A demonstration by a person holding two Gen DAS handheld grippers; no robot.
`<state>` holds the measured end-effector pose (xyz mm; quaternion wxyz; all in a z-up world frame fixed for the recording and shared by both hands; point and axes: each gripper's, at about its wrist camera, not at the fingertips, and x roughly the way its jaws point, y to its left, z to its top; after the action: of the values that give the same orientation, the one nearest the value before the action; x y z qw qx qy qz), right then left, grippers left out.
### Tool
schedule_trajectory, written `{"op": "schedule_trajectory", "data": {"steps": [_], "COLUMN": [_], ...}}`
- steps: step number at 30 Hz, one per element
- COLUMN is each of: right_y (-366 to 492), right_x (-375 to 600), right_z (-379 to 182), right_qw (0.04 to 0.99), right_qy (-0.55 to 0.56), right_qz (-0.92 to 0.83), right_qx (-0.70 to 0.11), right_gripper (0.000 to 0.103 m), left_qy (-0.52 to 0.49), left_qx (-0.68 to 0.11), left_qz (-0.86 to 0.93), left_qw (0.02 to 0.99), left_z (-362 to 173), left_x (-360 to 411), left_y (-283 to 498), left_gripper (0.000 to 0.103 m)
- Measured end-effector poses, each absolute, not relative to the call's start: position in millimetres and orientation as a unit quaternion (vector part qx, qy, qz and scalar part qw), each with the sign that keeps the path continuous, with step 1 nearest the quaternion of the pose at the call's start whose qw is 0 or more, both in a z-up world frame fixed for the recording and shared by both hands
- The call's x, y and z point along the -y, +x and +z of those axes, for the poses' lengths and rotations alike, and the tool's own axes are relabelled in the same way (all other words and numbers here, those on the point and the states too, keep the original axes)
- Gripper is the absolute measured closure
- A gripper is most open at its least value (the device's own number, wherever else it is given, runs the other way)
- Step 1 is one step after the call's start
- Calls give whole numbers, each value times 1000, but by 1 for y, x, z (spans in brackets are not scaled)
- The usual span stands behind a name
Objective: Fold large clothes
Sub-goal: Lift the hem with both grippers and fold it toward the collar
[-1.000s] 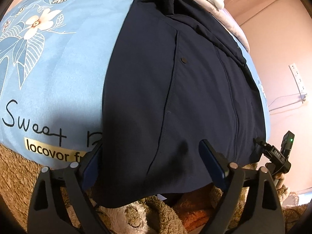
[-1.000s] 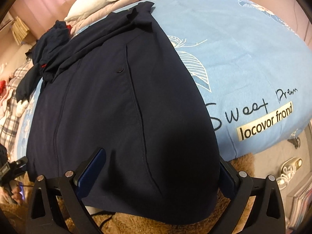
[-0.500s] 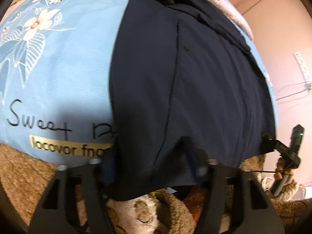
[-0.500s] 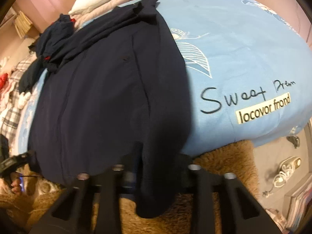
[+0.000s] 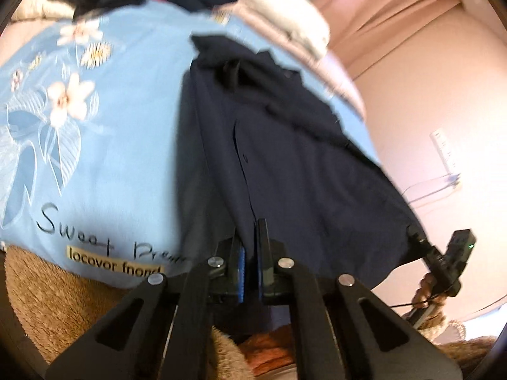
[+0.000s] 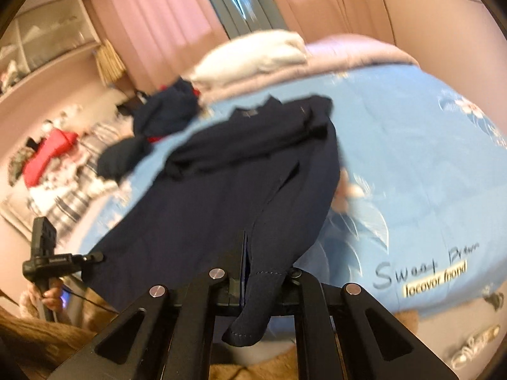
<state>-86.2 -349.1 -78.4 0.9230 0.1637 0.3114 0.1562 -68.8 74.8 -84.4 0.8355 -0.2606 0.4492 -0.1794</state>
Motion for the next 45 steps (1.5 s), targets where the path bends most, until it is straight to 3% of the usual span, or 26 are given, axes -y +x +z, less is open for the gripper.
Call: {"op": "schedule_trajectory", "data": {"steps": [19,27,45], "right_y": [-117,-70,48], "right_x": [351,366,368], "right_z": [-28,-38,-57], "right_qw": [948,940,939], "right_qy": [167,200,209], "right_qz": [174,171,131], "right_qx": [-208,-217,-239], "right_gripper": [94,94,94], "left_qy": [-301,-316,-250], "left_qx": [-344,-333,-350], "left_qz": [-225,-216,-136], "left_qw": [861,862,892], "left_z": [6,2,-25], "left_x": [-109,-117,-95], "left_y": [-102,-59,90], "left_gripper": [99,99,99]}}
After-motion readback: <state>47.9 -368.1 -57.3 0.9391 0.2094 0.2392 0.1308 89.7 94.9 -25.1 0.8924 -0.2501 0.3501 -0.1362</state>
